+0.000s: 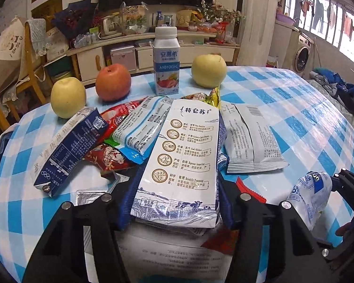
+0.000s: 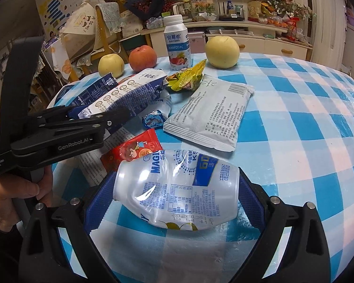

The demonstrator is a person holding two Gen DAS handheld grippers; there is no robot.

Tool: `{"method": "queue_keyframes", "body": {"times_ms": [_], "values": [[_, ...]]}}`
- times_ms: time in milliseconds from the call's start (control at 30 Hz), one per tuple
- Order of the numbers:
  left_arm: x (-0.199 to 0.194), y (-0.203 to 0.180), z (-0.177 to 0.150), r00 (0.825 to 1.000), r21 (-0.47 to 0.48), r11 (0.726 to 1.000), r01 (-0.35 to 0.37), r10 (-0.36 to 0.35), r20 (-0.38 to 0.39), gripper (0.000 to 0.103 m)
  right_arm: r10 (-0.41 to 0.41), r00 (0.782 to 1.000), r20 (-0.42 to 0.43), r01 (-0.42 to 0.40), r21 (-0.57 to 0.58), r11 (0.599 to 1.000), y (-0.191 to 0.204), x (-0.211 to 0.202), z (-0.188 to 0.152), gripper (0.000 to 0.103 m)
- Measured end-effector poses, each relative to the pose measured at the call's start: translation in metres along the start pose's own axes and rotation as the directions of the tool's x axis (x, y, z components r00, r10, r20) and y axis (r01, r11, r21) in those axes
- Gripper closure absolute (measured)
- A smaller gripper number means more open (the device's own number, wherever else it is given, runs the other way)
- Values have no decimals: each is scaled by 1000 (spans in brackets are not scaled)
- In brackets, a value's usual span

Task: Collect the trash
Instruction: 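Grasp the white milk carton with the left gripper while the right gripper holds the bottle, then carry the carton in the left gripper and bottle in the right gripper over the pink bucket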

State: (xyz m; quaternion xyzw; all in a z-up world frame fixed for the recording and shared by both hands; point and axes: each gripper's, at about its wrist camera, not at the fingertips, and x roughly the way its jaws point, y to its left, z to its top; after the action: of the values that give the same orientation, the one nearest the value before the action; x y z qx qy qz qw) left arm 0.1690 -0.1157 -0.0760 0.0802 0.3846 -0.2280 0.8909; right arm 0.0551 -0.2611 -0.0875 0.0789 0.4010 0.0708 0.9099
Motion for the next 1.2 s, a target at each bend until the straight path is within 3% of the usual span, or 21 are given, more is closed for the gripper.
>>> {"method": "queue_keyframes", "body": {"times_ms": [633, 900, 1200], "values": [[-89, 27, -7, 986, -58, 994, -88, 95, 135, 44, 13, 997, 82, -8, -54, 998, 17, -21, 9, 8], [-150, 64, -37, 974, -159, 977, -144, 168, 152, 44, 7, 987, 161, 17, -147, 989, 51, -49, 20, 8], [-235, 117, -67, 935, -245, 932, -265, 311, 170, 44, 80, 977, 195, -39, -203, 978, 104, -77, 39, 8]]}}
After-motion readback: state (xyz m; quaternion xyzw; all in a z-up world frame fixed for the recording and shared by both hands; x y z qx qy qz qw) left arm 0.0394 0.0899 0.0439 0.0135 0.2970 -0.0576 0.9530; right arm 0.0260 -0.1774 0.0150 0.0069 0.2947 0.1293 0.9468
